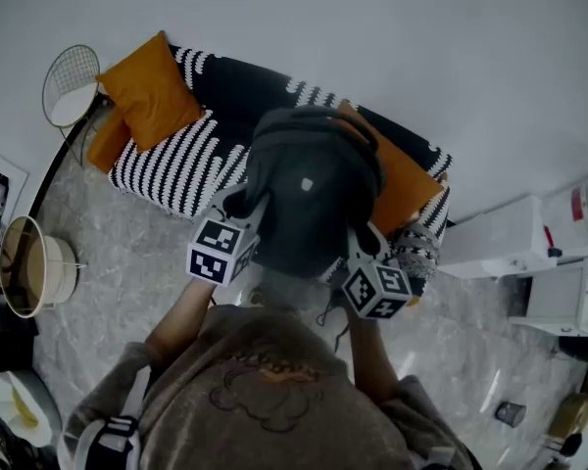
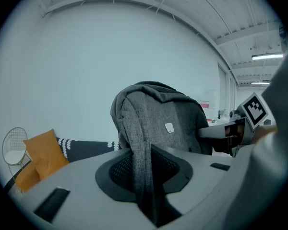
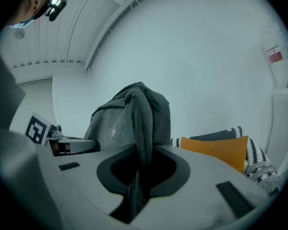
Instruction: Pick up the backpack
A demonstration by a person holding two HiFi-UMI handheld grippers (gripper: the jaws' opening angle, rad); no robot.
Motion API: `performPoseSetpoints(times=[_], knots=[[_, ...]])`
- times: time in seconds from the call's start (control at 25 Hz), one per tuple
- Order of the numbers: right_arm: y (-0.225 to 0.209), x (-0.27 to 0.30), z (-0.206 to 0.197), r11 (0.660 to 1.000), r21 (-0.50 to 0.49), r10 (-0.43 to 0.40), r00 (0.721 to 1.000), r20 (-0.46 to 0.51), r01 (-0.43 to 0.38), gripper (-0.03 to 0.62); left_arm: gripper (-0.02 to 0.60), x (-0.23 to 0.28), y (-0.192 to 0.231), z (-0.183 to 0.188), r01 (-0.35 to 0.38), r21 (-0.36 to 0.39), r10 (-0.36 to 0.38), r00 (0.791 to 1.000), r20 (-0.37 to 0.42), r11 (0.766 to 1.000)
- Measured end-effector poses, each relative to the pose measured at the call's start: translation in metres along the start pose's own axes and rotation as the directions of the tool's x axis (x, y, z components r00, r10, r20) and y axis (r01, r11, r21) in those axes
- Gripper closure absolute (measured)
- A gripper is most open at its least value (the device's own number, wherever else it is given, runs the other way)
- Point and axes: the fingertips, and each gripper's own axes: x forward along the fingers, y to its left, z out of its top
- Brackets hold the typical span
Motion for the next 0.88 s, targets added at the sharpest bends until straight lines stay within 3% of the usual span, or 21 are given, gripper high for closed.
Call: performPoseSetpoints(times=[0.56,0.88], knots=[[-0.002,-0.038,-0.022,0.998,0.014,0.059,0.998,-0.029,-0.058,0.551,0.504,-0.030,-0.036,-0.026,-0.041,-0.003,0.041,0.999,-0.026,0.999],[0.003,-0.040,-0.029,0.997,0.019,0.075,0.996,-0.041,-0.074,0.551,0.503,-0.037,-0.036,-0.033,-0.058,-0.021,0.058,0.998,-0.027,0.998]])
